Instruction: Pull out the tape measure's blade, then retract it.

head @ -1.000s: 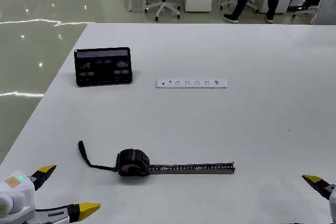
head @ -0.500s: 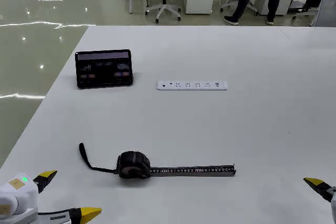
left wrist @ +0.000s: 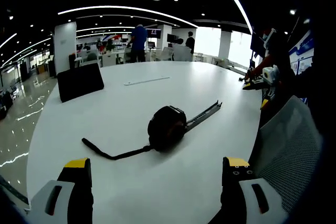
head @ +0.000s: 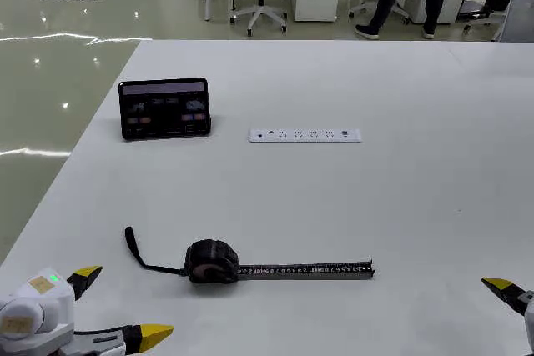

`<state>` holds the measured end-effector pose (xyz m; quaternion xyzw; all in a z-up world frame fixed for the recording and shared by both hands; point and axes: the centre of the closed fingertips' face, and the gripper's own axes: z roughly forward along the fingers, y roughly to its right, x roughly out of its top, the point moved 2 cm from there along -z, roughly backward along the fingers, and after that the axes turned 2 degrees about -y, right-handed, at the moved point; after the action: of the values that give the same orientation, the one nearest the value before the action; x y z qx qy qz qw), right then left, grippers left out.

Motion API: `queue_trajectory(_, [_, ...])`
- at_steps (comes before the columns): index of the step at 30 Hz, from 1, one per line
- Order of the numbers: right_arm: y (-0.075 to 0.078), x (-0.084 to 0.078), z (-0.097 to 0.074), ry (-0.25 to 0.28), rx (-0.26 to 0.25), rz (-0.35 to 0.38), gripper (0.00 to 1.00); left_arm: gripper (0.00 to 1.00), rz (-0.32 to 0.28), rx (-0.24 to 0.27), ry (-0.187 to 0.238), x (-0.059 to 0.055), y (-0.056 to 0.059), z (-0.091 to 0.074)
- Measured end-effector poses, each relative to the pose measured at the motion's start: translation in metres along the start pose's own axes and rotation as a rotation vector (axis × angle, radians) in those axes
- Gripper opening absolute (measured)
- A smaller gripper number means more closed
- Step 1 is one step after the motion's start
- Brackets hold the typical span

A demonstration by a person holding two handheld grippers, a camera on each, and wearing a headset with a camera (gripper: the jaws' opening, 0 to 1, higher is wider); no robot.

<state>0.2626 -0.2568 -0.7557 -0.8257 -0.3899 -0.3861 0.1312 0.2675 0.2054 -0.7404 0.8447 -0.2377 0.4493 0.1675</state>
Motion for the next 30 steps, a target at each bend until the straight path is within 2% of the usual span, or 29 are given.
queue_trajectory(2, [0.002, 0.003, 0.0, -0.001, 0.003, -0.005, 1.0, 1.0, -0.007, -0.016, 0.0, 0.004, 0.005, 0.006])
queue_trajectory(4, [0.005, 0.005, 0.0, 0.002, 0.01, 0.003, 1.0, 1.0, 0.014, -0.018, -0.002, 0.008, 0.009, 0.013])
queue_trajectory(9, [0.009, 0.008, 0.003, -0.006, 0.022, -0.004, 1.0, 1.0, 0.015, -0.02, -0.018, 0.016, 0.019, 0.029])
queue_trajectory(11, [0.01, 0.01, 0.003, -0.009, 0.028, -0.012, 1.0, 1.0, 0.025, 0.015, -0.017, 0.022, 0.019, 0.033])
queue_trajectory(20, [0.017, 0.015, 0.007, -0.011, 0.045, -0.023, 1.0, 1.0, 0.006, 0.022, -0.018, 0.033, 0.026, 0.052])
queue_trajectory(24, [0.016, 0.02, 0.008, -0.005, 0.049, -0.025, 1.0, 1.0, -0.03, 0.045, -0.007, 0.038, 0.025, 0.057])
queue_trajectory(30, [0.016, 0.023, 0.012, -0.003, 0.057, -0.034, 0.99, 1.0, -0.076, 0.087, -0.004, 0.036, 0.023, 0.061])
